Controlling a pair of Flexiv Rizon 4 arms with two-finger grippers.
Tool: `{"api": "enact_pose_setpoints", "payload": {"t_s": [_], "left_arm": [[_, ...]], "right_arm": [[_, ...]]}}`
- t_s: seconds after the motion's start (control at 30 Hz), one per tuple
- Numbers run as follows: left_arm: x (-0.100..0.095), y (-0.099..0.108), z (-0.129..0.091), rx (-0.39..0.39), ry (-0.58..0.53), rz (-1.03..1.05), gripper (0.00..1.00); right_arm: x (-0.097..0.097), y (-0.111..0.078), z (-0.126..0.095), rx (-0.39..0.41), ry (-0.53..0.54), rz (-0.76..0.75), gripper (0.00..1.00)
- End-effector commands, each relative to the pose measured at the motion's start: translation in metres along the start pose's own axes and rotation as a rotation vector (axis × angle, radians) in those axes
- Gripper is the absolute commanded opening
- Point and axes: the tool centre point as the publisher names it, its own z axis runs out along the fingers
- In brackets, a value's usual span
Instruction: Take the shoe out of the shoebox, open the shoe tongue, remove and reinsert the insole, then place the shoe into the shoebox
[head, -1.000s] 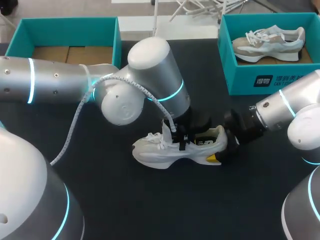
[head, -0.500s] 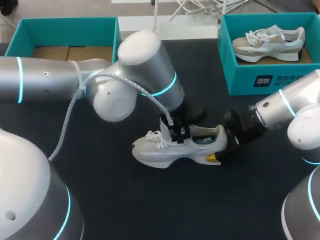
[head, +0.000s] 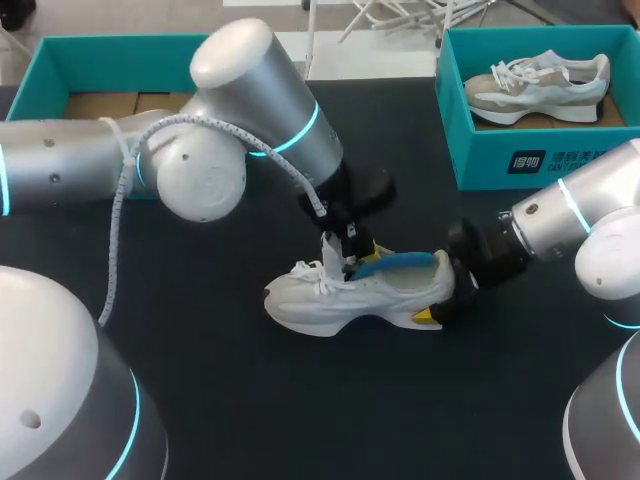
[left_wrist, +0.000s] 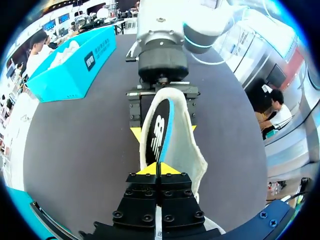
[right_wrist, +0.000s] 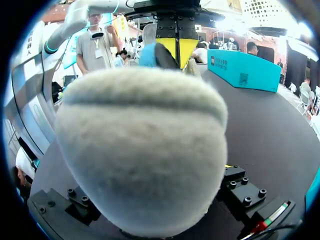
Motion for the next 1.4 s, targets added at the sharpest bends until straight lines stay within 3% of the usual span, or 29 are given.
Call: {"api": "enact_pose_setpoints", "payload": {"t_s": [0.03, 0.23, 0.43, 0.6, 0.9, 0.93, 1.03, 1.2, 1.4], "left_arm": [[0.010, -0.001, -0.016, 0.025, 0.011, 0.010, 0.00], [0.018, -0.009, -0.028, 0.052, 0.033, 0.020, 0.00], [0.024, -0.031, -0.037, 0.104, 0.054, 0.032, 0.00], [0.029, -0.043, -0.027, 0.108, 0.076, 0.041, 0.00], [0.029, -0.040, -0.012, 0.113, 0.091, 0.084, 0.00], [0.029, -0.040, -0.012, 0.118, 0.093, 0.094, 0.10], [0.029, -0.038, -0.012, 0.136, 0.103, 0.129, 0.23], [0.030, -0.037, -0.013, 0.158, 0.099, 0.181, 0.31], [0.035, -0.035, -0.020, 0.240, 0.070, 0.255, 0.36]], "right_arm": [[-0.003, -0.003, 0.005, 0.004, 0.000, 0.001, 0.00], [-0.003, -0.003, 0.005, 0.004, 0.000, 0.001, 0.00], [-0.003, -0.003, 0.005, 0.004, 0.000, 0.001, 0.00], [-0.003, -0.003, 0.005, 0.004, 0.000, 0.001, 0.00], [-0.003, -0.003, 0.005, 0.004, 0.000, 0.001, 0.00], [-0.003, -0.003, 0.005, 0.004, 0.000, 0.001, 0.00], [-0.003, -0.003, 0.005, 0.004, 0.000, 0.001, 0.00], [-0.003, -0.003, 0.005, 0.004, 0.000, 0.001, 0.00], [-0.003, -0.003, 0.005, 0.004, 0.000, 0.001, 0.00]]}}
